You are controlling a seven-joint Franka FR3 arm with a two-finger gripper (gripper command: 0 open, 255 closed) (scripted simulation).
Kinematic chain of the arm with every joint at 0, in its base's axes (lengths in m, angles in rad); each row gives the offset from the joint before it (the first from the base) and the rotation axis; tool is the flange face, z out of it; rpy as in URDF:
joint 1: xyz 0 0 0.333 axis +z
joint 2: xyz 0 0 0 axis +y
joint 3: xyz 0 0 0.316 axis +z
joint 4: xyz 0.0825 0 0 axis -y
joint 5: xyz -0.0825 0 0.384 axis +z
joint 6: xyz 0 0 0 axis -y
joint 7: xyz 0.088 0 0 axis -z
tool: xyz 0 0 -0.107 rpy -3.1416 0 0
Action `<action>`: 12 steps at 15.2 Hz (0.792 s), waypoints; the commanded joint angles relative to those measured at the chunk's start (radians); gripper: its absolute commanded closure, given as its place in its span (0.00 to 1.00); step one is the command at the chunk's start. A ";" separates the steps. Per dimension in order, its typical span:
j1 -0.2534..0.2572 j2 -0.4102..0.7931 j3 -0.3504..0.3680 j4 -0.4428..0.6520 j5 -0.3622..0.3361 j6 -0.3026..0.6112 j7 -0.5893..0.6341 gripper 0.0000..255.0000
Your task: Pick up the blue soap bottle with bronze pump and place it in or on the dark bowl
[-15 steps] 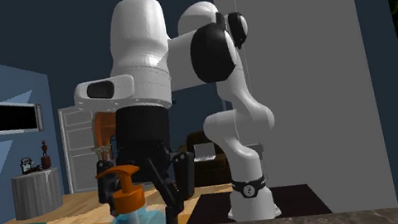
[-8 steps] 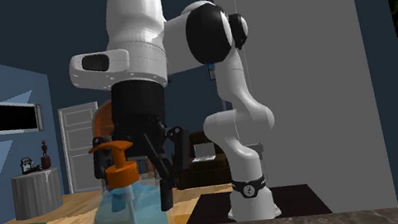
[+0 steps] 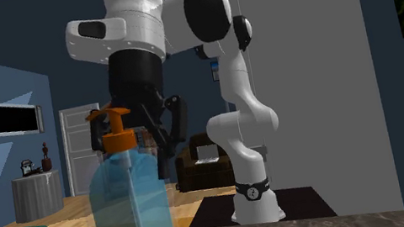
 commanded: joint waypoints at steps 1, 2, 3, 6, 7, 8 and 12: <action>0.000 -0.010 0.000 0.017 -0.001 -0.027 -0.001 1.00; 0.000 -0.013 0.001 0.028 -0.001 -0.041 0.000 1.00; 0.000 -0.017 0.001 0.038 -0.001 -0.055 0.000 1.00; 0.000 -0.025 0.003 0.070 -0.001 -0.095 0.000 1.00; 0.006 -0.053 0.017 0.047 -0.005 -0.101 0.022 1.00; 0.012 -0.081 0.031 0.026 -0.008 -0.107 0.043 1.00; 0.037 -0.184 0.092 -0.049 -0.009 -0.139 0.129 1.00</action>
